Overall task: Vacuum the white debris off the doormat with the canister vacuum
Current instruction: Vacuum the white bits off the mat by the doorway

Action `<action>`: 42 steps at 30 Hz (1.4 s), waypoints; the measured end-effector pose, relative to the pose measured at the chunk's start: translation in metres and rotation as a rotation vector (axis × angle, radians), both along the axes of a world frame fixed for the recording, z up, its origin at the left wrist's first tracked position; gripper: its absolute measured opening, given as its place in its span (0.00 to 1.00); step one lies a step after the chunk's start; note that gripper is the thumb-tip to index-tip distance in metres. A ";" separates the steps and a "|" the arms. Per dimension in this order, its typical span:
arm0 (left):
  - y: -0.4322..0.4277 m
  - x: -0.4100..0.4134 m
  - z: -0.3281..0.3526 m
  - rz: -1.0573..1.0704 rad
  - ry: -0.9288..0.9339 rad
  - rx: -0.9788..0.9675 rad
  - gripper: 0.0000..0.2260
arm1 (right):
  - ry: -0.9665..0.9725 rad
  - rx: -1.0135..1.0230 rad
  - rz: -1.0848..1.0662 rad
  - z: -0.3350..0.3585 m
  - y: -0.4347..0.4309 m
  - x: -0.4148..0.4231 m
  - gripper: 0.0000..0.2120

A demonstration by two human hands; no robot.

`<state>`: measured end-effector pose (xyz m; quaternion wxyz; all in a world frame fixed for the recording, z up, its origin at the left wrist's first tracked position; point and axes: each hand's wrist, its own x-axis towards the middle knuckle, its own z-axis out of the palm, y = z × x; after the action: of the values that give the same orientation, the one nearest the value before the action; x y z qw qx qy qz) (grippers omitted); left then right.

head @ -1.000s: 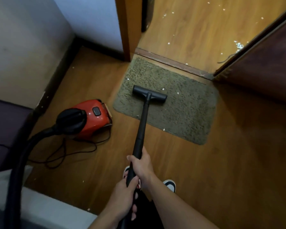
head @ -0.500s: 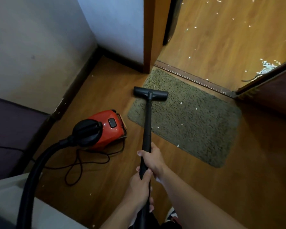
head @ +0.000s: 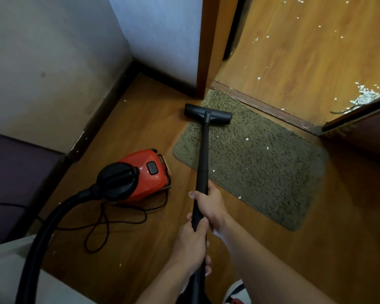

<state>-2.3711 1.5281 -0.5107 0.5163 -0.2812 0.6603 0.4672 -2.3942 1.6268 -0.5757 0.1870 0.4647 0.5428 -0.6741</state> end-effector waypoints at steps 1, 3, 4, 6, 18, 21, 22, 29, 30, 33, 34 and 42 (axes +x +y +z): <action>0.002 -0.005 -0.001 0.006 -0.010 0.001 0.13 | -0.011 -0.006 -0.009 -0.003 0.001 -0.005 0.10; 0.005 -0.012 -0.004 -0.015 -0.006 -0.002 0.12 | -0.025 -0.008 -0.027 -0.007 0.003 -0.012 0.10; 0.006 -0.014 -0.005 -0.028 0.003 -0.007 0.13 | -0.025 -0.011 -0.034 -0.008 0.003 -0.015 0.10; 0.006 -0.014 -0.007 -0.034 0.019 -0.013 0.14 | -0.026 -0.010 -0.044 -0.010 0.002 -0.017 0.10; -0.027 0.028 0.015 -0.099 -0.018 -0.044 0.11 | -0.041 -0.057 0.020 0.012 -0.032 0.039 0.16; -0.033 0.031 0.022 -0.109 -0.007 -0.041 0.08 | -0.032 -0.086 -0.010 0.016 -0.039 0.046 0.16; -0.033 0.031 0.023 -0.104 -0.007 -0.038 0.07 | -0.031 -0.097 -0.019 0.014 -0.039 0.046 0.16; -0.020 0.014 0.015 -0.107 0.023 -0.023 0.08 | -0.046 -0.003 -0.025 0.001 -0.030 0.023 0.14; -0.018 0.011 0.013 -0.114 0.024 -0.020 0.08 | -0.036 -0.017 -0.056 0.002 -0.026 0.021 0.13; -0.007 0.005 0.008 -0.158 0.015 0.018 0.09 | -0.024 -0.049 -0.144 0.000 -0.010 0.020 0.11; -0.003 0.005 0.007 -0.182 0.006 0.028 0.10 | -0.028 -0.040 -0.173 -0.001 -0.005 0.022 0.11; 0.025 0.035 -0.004 -0.411 -0.068 0.030 0.16 | -0.087 0.031 -0.305 0.006 0.025 0.071 0.15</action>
<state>-2.3361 1.5530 -0.5143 0.6270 -0.1485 0.6788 0.3521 -2.3231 1.6522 -0.5700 0.0987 0.5732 0.4677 -0.6656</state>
